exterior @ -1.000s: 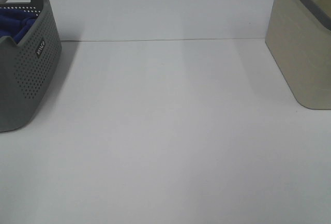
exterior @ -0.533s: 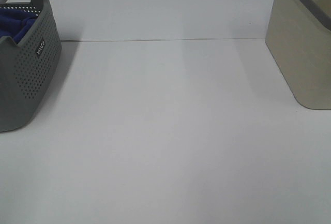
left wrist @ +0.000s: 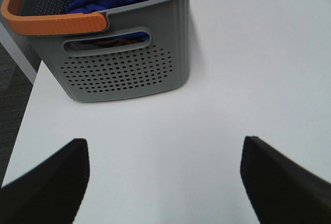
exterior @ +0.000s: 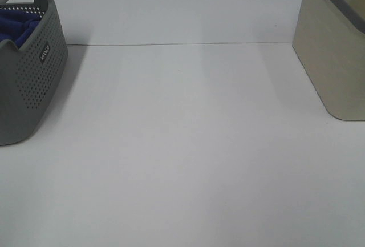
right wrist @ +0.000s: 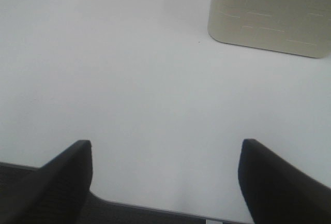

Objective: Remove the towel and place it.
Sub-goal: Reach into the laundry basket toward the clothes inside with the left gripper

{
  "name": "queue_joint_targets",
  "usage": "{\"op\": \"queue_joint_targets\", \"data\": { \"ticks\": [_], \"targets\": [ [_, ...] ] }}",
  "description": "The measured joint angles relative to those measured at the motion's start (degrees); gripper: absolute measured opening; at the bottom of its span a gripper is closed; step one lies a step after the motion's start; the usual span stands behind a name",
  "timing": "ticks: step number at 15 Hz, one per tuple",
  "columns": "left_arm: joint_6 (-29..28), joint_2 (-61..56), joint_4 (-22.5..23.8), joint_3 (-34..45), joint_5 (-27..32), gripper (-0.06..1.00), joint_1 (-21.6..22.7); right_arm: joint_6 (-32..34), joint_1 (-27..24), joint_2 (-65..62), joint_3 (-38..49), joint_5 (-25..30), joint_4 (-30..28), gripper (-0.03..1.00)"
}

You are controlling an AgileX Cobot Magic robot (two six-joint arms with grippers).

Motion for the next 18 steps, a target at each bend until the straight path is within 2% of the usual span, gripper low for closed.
{"op": "queue_joint_targets", "data": {
  "ticks": [9,10,11,15,18],
  "targets": [
    [0.86,0.0,-0.06,0.0,0.0,0.77,0.0,0.06,0.0,0.0,0.0,0.0,0.0,0.76],
    [1.55,0.0,-0.06,0.0,0.0,0.82,0.0,0.06,0.0,0.0,0.0,0.0,0.0,0.76],
    [2.06,0.0,-0.06,0.0,0.0,0.94,0.0,0.06,0.0,0.0,0.0,0.0,0.0,0.76],
    [9.63,1.66,0.06,-2.64,0.57,0.98,0.0,0.06,0.0,0.0,0.0,0.0,0.0,0.76],
    [18.51,17.76,0.52,-14.44,4.64,0.98,0.0,0.06,0.0,0.0,0.0,0.0,0.0,0.76]
  ]
}}
